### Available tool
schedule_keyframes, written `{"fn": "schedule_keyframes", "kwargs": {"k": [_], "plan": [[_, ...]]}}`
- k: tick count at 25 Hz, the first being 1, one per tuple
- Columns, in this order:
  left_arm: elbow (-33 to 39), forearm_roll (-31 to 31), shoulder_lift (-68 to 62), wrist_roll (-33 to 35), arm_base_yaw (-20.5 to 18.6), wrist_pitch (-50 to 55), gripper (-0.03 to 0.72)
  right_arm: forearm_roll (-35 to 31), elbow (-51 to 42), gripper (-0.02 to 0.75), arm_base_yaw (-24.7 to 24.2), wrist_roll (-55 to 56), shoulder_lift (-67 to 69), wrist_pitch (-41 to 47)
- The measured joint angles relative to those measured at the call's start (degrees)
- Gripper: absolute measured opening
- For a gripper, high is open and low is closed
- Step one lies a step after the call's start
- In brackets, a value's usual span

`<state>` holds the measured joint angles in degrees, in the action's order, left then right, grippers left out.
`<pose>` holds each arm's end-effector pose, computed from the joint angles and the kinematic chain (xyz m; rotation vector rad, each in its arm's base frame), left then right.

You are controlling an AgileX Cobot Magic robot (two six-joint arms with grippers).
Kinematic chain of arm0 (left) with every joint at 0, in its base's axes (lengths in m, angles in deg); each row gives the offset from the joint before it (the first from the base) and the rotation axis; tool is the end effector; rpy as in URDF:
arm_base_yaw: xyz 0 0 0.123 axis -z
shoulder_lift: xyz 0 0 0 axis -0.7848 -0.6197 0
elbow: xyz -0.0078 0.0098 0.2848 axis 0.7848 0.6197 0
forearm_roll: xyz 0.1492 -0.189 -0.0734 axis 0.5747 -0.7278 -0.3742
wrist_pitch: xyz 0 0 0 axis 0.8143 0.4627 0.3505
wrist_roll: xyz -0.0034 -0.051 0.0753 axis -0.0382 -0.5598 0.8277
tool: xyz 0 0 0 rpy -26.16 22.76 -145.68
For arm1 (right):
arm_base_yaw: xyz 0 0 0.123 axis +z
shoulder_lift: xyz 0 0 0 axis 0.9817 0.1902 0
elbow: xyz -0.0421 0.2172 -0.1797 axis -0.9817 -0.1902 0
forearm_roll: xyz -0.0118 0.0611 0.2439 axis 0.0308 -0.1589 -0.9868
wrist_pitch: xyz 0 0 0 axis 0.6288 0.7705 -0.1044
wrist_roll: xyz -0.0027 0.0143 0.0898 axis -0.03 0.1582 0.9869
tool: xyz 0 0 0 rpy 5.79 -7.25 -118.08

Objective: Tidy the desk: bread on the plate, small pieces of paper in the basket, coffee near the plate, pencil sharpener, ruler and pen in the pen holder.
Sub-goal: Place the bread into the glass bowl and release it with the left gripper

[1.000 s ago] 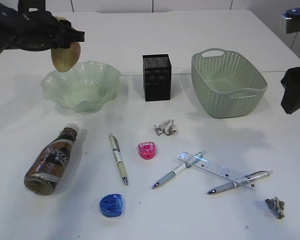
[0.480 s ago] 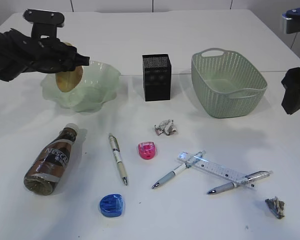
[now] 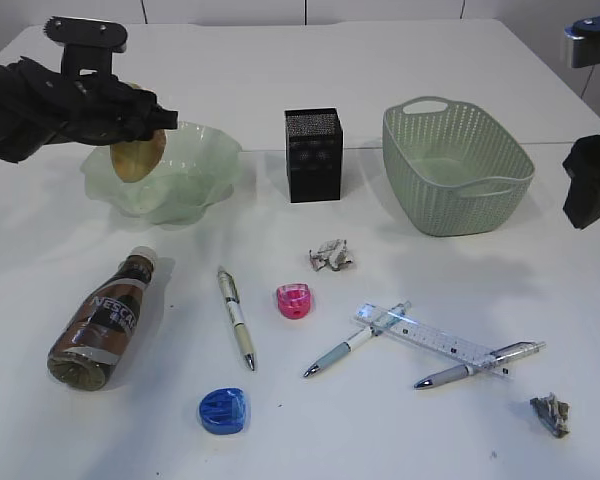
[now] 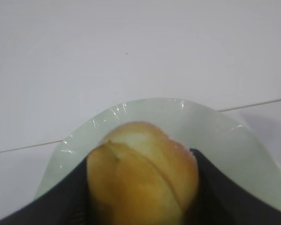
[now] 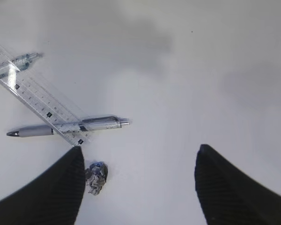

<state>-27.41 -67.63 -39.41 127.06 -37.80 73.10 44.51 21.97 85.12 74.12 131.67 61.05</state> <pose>0.4623 -0.1001 0.1909 0.0958 2.0009 -0.0300 0.2913 0.0250 0.2980 -0.3017 2.8001 -0.0959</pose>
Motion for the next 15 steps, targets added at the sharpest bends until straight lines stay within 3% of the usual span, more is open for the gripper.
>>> {"fn": "schedule_keyframes", "kwargs": {"k": [9,15], "plan": [[0.00,-1.93,0.00,-0.09,0.00,-0.71,0.412,0.00,0.00,0.566,0.00,0.00,0.00,0.10],[0.00,-4.35,0.00,-0.09,0.00,-0.50,0.488,-0.10,0.00,0.566,0.00,0.00,0.00,0.08]]}}
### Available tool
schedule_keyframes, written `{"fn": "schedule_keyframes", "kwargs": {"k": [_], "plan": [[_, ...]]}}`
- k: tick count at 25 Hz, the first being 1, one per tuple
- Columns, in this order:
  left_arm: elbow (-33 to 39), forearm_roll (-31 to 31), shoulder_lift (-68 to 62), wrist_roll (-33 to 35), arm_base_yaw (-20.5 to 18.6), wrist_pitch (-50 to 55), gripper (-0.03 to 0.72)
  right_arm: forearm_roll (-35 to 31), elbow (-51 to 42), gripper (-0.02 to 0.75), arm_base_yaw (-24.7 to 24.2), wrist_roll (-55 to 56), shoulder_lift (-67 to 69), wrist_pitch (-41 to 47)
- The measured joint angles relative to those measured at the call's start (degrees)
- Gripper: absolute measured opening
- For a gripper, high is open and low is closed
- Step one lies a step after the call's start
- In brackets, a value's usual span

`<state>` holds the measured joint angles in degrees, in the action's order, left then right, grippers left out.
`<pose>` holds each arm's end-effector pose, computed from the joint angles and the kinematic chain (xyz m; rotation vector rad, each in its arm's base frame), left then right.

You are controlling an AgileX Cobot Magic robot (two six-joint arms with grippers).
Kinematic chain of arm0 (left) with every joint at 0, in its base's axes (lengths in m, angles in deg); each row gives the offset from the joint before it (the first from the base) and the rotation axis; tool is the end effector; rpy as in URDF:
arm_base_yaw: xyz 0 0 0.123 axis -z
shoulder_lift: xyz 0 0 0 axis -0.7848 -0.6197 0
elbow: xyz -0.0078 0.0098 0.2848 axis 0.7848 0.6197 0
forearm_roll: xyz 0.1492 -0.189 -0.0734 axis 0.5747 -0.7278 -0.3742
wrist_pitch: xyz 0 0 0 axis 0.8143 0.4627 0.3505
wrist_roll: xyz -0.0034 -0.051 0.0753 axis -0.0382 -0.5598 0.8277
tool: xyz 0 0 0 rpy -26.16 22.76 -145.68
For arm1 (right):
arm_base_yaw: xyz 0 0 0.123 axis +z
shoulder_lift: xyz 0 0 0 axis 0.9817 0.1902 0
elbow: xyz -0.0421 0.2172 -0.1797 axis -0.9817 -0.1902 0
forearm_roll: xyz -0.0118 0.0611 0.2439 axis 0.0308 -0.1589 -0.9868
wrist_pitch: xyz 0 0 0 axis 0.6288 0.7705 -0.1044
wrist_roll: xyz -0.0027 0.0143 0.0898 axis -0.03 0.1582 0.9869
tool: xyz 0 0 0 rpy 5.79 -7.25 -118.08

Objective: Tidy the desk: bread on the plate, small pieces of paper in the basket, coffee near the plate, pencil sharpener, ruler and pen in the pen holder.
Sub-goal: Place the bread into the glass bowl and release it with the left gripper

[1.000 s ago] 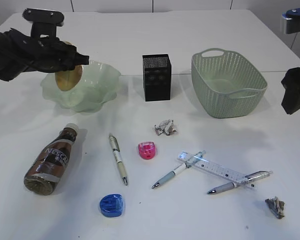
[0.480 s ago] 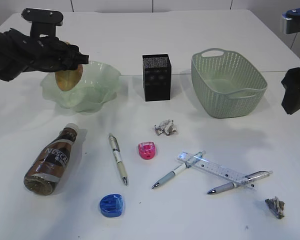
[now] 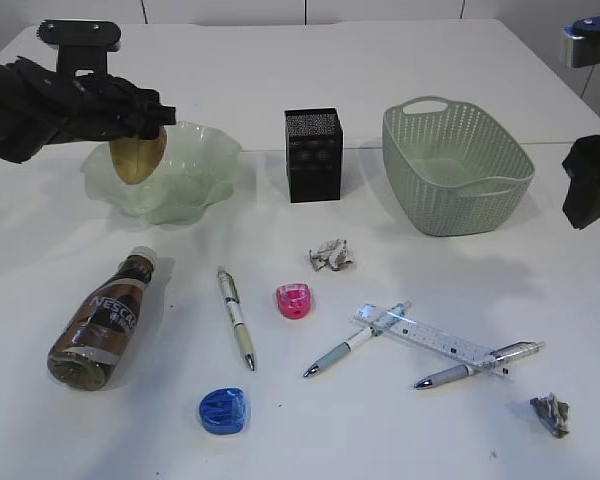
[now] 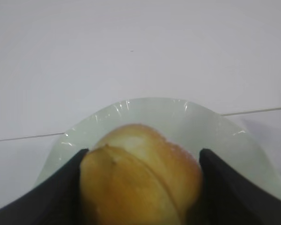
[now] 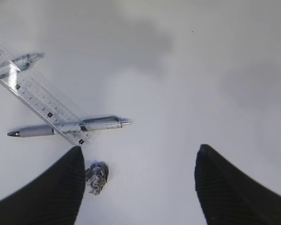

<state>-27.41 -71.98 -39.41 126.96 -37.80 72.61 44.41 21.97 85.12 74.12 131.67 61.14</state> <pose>0.4622 -0.0984 0.1905 0.0084 2.0086 -0.0602 0.2911 0.0251 0.2980 -0.3010 2.8019 -0.0936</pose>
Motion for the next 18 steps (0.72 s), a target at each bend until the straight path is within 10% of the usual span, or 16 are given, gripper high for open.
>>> {"fn": "schedule_keyframes", "kwargs": {"k": [18], "plan": [[-1.01,-5.24,0.00,0.00,0.00,2.11,0.540,-0.48,0.00,0.566,0.00,0.04,0.00,0.48]]}}
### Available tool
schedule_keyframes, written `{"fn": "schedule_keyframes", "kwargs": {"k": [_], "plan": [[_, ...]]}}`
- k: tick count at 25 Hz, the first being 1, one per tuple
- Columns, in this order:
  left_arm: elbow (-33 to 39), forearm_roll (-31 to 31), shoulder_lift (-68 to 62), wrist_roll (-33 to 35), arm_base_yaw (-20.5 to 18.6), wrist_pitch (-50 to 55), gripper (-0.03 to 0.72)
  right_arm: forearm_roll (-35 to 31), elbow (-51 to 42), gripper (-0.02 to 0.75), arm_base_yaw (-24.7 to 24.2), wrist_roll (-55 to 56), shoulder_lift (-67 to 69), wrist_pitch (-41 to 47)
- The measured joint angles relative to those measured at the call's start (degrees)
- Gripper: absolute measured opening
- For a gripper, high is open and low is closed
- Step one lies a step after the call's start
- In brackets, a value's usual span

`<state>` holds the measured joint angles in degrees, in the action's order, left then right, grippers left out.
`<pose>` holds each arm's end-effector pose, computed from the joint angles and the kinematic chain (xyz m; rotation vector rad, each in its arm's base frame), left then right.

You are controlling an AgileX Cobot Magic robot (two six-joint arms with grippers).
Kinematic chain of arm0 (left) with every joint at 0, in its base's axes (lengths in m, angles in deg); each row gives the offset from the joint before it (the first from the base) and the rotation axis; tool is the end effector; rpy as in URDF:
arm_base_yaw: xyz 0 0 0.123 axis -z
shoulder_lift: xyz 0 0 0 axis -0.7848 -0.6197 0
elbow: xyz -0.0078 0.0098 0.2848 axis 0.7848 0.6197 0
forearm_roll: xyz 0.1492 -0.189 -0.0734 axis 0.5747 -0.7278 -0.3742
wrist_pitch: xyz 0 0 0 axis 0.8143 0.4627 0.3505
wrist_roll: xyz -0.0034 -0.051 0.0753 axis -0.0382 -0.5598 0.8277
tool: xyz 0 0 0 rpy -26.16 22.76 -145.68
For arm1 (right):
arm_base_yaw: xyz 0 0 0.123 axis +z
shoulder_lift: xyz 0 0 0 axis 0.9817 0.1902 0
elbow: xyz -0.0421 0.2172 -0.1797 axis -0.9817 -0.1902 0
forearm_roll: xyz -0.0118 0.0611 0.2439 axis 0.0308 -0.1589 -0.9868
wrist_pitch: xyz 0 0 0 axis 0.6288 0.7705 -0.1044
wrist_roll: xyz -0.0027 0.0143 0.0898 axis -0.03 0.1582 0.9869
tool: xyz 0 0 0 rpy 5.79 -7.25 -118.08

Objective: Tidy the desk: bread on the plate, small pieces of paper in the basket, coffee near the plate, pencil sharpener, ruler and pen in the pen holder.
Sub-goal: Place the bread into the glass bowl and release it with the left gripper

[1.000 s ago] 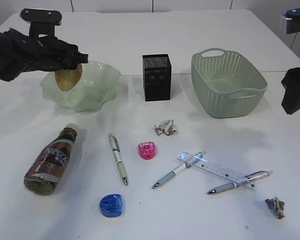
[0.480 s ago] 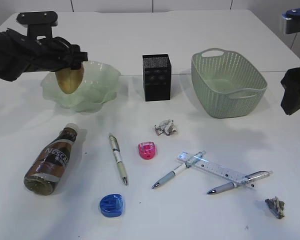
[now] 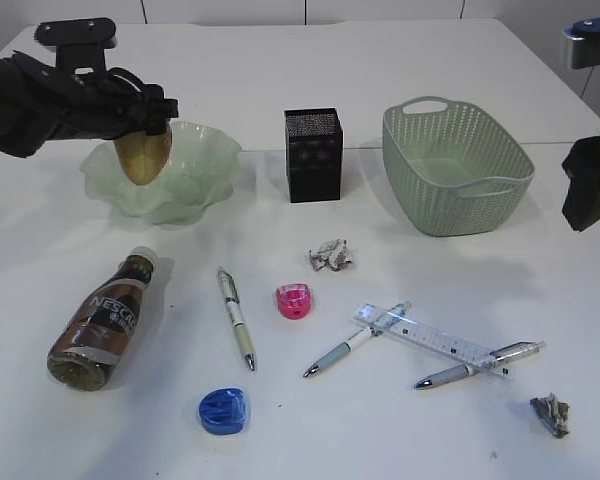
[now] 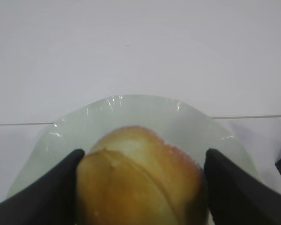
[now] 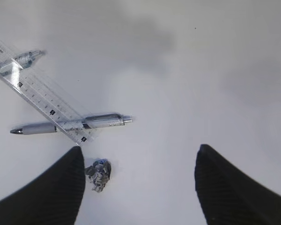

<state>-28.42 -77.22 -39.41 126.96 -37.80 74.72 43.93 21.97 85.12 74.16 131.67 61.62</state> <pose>0.4633 -0.1003 0.1927 -0.0755 2.0309 -0.1330 0.2903 0.0257 0.2977 -0.2965 2.8111 -0.0827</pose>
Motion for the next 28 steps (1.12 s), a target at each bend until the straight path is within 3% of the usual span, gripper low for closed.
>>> {"fn": "schedule_keyframes", "kwargs": {"k": [6,16,28], "plan": [[0.00,0.00,0.00,0.00,0.00,0.48,0.614,-0.37,0.00,0.566,0.00,0.00,0.00,0.03],[0.00,0.14,0.00,0.11,0.00,0.64,0.619,-0.47,0.00,0.566,0.00,0.09,0.00,0.79],[-0.05,2.55,0.88,11.39,2.81,2.93,0.610,-1.25,0.00,0.566,0.00,0.09,0.00,3.72]]}}
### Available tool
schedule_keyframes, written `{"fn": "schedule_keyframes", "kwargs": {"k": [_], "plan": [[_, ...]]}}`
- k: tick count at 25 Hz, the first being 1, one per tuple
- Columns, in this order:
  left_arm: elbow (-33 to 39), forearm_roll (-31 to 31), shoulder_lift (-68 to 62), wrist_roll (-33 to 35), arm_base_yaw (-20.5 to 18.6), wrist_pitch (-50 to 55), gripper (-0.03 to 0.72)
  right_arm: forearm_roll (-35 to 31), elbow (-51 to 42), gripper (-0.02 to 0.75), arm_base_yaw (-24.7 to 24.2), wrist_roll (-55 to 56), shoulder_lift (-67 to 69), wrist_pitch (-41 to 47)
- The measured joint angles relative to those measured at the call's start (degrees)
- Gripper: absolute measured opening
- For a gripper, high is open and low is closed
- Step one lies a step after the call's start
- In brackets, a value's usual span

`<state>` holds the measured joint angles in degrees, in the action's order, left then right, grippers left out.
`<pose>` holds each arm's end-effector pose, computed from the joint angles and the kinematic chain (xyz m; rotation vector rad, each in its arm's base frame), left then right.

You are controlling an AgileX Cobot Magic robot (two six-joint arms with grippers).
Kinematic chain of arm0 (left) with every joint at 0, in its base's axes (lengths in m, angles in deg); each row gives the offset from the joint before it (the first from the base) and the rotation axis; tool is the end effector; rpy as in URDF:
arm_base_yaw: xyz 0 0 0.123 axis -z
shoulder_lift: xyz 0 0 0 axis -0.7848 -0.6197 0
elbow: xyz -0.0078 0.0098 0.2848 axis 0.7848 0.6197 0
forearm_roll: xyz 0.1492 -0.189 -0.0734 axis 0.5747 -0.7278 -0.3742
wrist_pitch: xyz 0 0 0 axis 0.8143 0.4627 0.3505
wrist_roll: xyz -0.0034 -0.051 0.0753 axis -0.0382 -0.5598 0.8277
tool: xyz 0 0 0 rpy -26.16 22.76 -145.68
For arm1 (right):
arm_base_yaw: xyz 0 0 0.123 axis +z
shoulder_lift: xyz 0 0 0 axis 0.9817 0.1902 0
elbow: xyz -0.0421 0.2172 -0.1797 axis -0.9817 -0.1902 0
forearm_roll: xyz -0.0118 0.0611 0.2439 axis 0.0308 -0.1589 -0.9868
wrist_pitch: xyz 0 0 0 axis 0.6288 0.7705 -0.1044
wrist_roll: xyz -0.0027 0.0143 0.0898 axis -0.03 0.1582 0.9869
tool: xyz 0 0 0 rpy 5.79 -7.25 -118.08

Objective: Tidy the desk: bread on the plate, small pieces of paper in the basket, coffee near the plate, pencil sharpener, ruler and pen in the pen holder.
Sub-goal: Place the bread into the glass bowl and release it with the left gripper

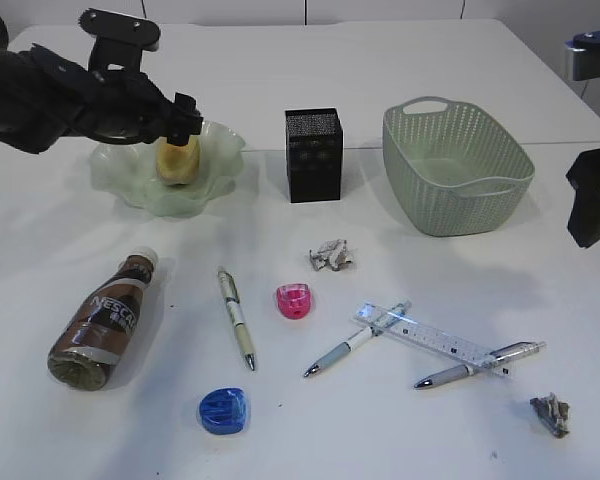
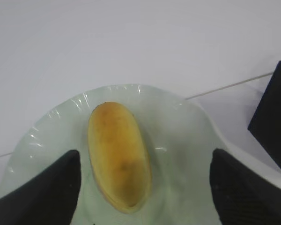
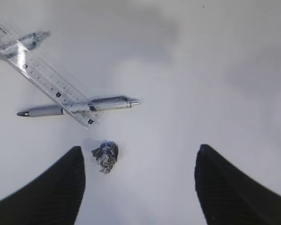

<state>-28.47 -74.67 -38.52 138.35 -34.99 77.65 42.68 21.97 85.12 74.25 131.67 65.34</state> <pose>0.4552 -0.1264 0.1980 0.2473 2.0266 -0.0576 0.2845 0.0267 0.2960 -0.2886 2.8780 -0.0557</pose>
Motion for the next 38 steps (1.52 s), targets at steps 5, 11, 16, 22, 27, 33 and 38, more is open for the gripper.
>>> {"fn": "schedule_keyframes", "kwargs": {"k": [5,11,16,22,27,33,38], "plan": [[0.00,-0.03,2.72,4.04,0.79,1.56,0.599,-0.37,0.00,0.566,0.00,0.00,0.00,0.87],[0.00,-1.91,6.24,4.47,1.04,7.11,0.594,-0.94,0.00,0.566,0.00,0.04,0.00,3.41],[0.00,-2.11,9.73,4.36,1.04,16.50,0.594,-4.51,0.00,0.566,0.00,0.04,0.00,4.60],[0.00,-0.76,12.80,1.33,1.04,30.14,0.594,-8.51,0.00,0.566,0.00,0.63,0.00,4.58],[0.00,4.18,15.21,-3.23,1.04,40.10,0.592,-8.84,0.00,0.566,1.04,1.23,0.00,4.58],[0.00,7.59,18.03,-6.25,0.85,52.37,0.514,-8.06,0.00,0.566,7.18,3.29,0.00,4.58],[0.00,7.98,19.84,-7.31,0.85,61.33,0.485,-5.67,0.00,0.566,7.69,4.62,0.00,4.58]]}}
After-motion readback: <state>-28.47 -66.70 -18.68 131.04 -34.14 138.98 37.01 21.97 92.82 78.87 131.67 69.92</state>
